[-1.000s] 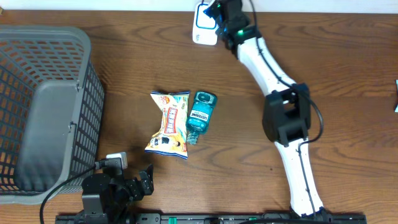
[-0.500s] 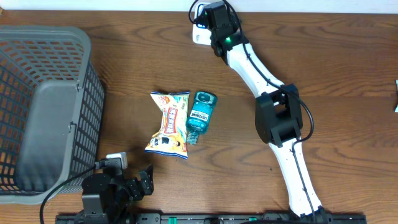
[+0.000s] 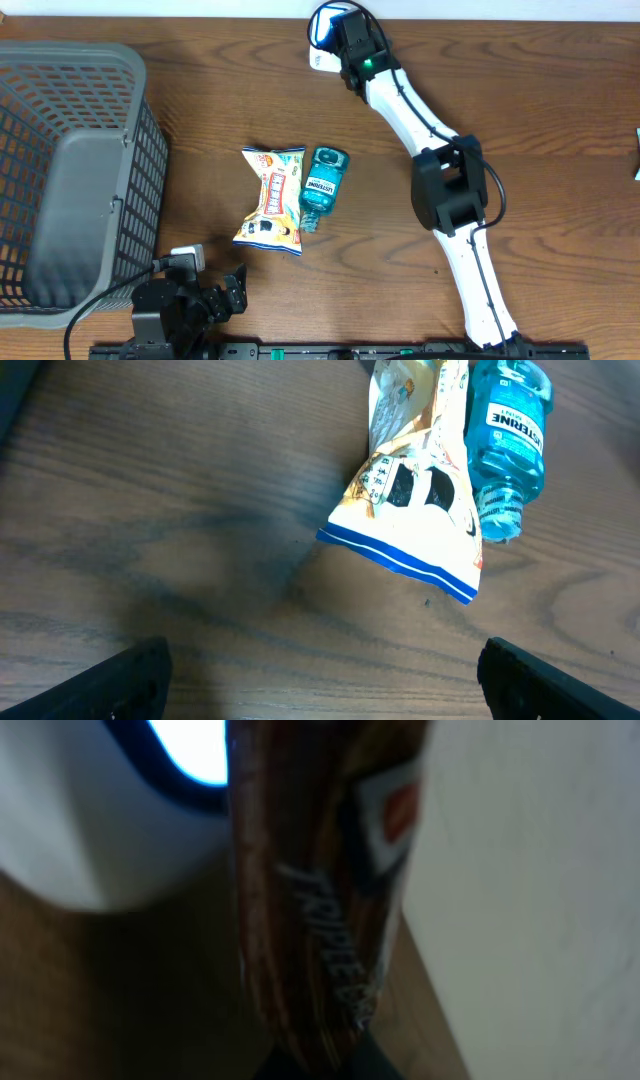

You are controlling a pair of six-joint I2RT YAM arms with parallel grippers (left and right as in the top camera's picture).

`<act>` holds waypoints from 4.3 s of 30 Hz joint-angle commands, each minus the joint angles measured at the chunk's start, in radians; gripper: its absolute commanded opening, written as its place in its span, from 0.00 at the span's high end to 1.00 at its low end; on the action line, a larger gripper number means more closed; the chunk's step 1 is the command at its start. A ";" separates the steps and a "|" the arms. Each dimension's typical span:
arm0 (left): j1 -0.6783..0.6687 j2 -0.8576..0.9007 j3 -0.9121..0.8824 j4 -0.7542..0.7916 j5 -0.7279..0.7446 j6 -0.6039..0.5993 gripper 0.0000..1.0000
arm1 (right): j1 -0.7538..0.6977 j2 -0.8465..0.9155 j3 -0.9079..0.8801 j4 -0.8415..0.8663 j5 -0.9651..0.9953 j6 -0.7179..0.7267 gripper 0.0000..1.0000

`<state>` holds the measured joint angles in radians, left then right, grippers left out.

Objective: Scan the item barcode
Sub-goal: 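Hold the Topps bar under the white barcode scanner, then carry the Topps bar off the table's right edge and release it, then reach the right gripper to the blue Listerine bottle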

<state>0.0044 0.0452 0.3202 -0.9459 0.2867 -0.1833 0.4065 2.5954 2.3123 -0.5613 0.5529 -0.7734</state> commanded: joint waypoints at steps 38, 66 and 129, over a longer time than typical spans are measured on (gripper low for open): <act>-0.004 0.000 0.003 -0.011 0.008 0.006 0.02 | -0.911 -0.266 -0.351 -0.353 0.112 0.588 0.74; -0.004 0.000 0.003 -0.011 0.008 0.006 0.02 | -0.423 -0.618 -0.346 -0.477 -0.706 1.208 0.01; -0.004 0.000 0.003 -0.011 0.008 0.006 0.02 | 0.461 -0.409 -0.755 -0.488 -0.073 1.476 0.04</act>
<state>0.0044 0.0452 0.3202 -0.9463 0.2867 -0.1833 0.8738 2.1609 1.5681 -1.0092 0.4206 0.6636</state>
